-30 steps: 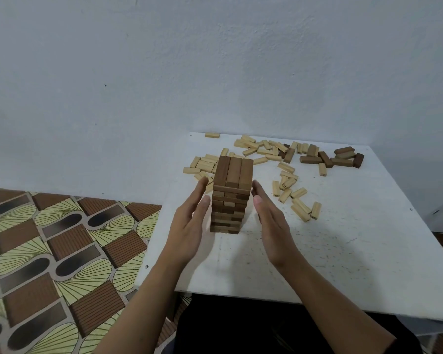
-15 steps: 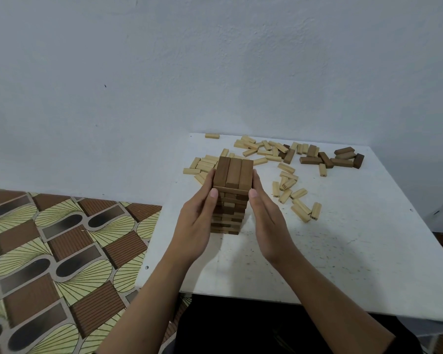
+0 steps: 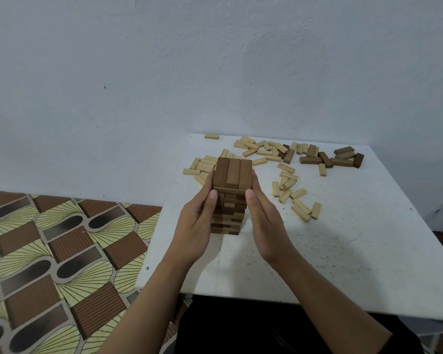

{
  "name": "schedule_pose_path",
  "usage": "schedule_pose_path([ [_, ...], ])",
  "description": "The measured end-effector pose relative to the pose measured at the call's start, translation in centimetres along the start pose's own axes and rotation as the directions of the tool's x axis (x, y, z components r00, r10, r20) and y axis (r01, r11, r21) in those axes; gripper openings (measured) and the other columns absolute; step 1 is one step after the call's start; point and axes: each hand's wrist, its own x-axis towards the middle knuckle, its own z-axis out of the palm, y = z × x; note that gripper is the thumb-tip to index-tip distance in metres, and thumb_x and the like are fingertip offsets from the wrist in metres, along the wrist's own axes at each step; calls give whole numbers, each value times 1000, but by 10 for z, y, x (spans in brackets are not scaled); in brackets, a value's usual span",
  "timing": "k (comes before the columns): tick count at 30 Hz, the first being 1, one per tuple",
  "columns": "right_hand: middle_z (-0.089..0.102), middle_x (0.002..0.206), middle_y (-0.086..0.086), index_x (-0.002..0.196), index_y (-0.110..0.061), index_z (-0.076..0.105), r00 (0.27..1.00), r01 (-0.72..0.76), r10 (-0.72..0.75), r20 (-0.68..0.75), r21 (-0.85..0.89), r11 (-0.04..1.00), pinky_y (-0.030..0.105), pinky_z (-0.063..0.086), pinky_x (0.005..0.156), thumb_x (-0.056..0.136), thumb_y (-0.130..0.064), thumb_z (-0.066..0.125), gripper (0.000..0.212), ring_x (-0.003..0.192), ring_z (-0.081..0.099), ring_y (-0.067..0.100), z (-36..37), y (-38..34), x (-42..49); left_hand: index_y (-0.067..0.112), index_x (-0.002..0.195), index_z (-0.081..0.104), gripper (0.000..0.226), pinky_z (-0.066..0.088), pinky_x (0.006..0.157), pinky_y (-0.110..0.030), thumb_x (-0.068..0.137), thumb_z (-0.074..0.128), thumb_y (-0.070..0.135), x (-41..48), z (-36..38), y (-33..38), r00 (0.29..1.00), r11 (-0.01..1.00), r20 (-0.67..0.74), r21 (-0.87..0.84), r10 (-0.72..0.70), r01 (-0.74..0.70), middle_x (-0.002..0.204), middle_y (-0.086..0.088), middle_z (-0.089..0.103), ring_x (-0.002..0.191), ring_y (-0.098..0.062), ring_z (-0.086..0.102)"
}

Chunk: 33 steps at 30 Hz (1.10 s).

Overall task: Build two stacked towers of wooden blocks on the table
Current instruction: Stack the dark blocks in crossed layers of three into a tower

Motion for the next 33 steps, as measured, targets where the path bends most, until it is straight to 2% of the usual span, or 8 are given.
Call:
schedule_pose_path([
  [7, 33, 147, -31, 160, -28, 15, 1000, -19, 19, 6, 1, 1000, -7, 28, 91, 111, -31, 28, 51, 118, 30, -36, 0, -3, -3, 17, 156, 33, 45, 42, 86, -1, 110, 34, 16, 1, -2, -3, 1000, 1000, 0, -9, 3, -3, 128, 29, 54, 116, 24, 49],
  [14, 32, 153, -25, 160, -31, 15, 998, -57, 57, -2, -13, 998, -6, 28, 92, 110, -34, 28, 52, 121, 30, -33, 0, -1, -4, 21, 155, 38, 47, 41, 101, -7, 109, 36, 27, 5, -5, -8, 1000, 1000, -12, -29, 2, -2, 142, 17, 56, 130, 13, 46],
  [18, 25, 141, -43, 160, -28, 14, 995, -99, 99, -23, -20, 995, -7, 25, 95, 111, -34, 29, 51, 118, 24, -39, -5, 8, -5, 31, 152, 42, 51, 32, 113, -13, 103, 39, 43, 4, -12, -27, 995, 997, -71, 7, -74, 74, 141, 33, 47, 132, 18, 39],
  [20, 18, 153, -36, 161, -28, 14, 989, -148, 146, -38, -53, 988, 1, 17, 109, 110, -37, 29, 53, 134, 18, -26, -6, 16, -9, 33, 151, 42, 47, 30, 115, -19, 105, 39, 41, -1, -14, -41, 988, 990, -88, 48, -128, 133, 139, 36, 44, 134, 13, 39],
  [24, 16, 165, -15, 160, -31, 14, 971, -237, 237, -15, -135, 962, 14, 11, 110, 109, -38, 30, 54, 147, 14, -3, -9, 28, -14, 25, 153, 42, 46, 27, 123, -31, 108, 41, 32, -10, -15, -61, 978, 977, -58, 61, -201, 204, 153, 18, 44, 142, 1, 37],
  [27, 21, 162, -17, 160, -32, 13, 971, -232, 237, 19, -146, 962, 10, 15, 106, 109, -40, 31, 55, 135, 18, -10, -8, 30, -17, 26, 152, 45, 47, 34, 117, -20, 106, 41, 36, -13, -12, -62, 986, 981, -10, 104, -166, 166, 146, 22, 52, 136, 8, 43],
  [30, 27, 162, -14, 161, -32, 11, 973, -216, 225, 56, -126, 968, 8, 22, 103, 109, -40, 32, 57, 137, 28, -7, -5, 31, -17, 37, 143, 48, 37, 38, 96, -2, 108, 40, 27, -12, -8, -59, 990, 985, 46, 111, -135, 130, 124, 40, 61, 122, 16, 51],
  [33, 38, 155, -19, 159, -39, 11, 972, -202, 213, 95, -115, 973, 1, 31, 95, 109, -37, 32, 54, 125, 42, -13, 0, 30, -18, 27, 149, 46, 41, 39, 98, -5, 109, 40, 21, -12, -4, -60, 996, 992, 47, 104, -79, 74, 129, 33, 61, 125, 9, 53],
])
